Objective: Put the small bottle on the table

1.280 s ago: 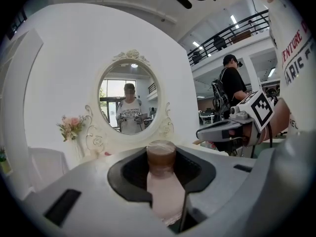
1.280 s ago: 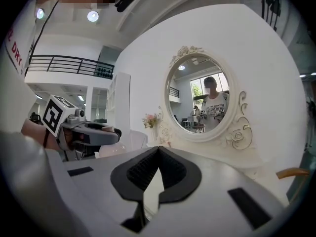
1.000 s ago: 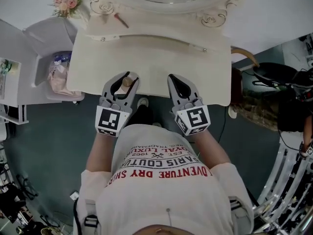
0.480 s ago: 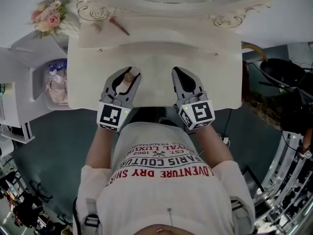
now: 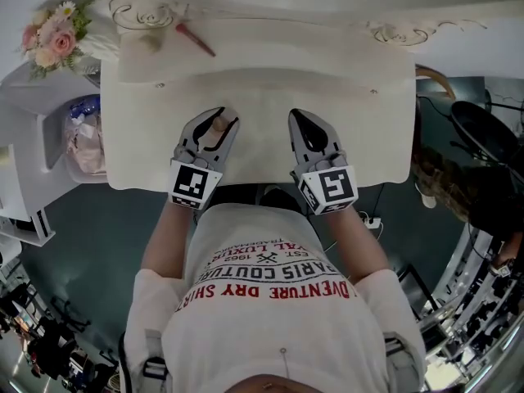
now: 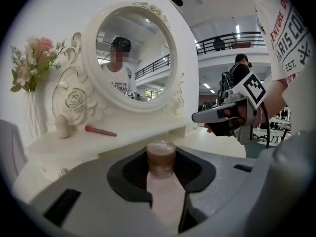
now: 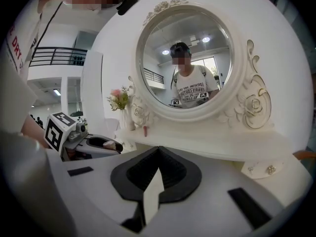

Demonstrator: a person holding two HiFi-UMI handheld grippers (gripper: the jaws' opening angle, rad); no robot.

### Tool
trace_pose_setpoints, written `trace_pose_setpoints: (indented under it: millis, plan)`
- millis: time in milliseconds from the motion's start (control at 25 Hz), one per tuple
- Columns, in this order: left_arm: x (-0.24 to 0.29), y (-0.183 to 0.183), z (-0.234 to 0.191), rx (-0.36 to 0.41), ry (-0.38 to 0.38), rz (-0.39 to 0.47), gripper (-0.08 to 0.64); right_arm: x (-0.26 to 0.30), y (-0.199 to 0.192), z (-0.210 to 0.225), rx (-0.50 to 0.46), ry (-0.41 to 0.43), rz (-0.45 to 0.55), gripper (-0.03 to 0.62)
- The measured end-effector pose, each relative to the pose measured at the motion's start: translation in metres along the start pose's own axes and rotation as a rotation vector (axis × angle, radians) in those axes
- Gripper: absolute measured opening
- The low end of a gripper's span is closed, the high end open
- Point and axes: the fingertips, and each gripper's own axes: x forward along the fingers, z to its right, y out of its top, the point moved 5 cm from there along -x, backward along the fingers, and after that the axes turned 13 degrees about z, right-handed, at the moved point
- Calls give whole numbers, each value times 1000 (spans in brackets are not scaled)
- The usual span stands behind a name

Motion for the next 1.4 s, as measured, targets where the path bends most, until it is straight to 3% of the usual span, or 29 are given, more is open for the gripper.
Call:
trace_pose_setpoints:
  millis: [440,760,960,1040,1160,1400]
  plan:
    - [14,-31,-5,-5,-22,-45,133,4,-22,4,19,-18,-47,-2]
    - [15,-36,1,45,-41,-16,135,4,-24,5,18,-22,-55,-2]
    - [15,-39,3,28,-56,-2,135,2,-24,3,17,-30,-68,-1]
    - [15,-40,5,29,-75,-14,166,1,-23,2,10,-31,-68,-2]
    - [14,-35,7,49,-80,-12,215,-1,-16,1,-2,-43,-52,-1]
    - [9,6,4,81,-24,56,224,-7,6,1,-30,-64,0,-1]
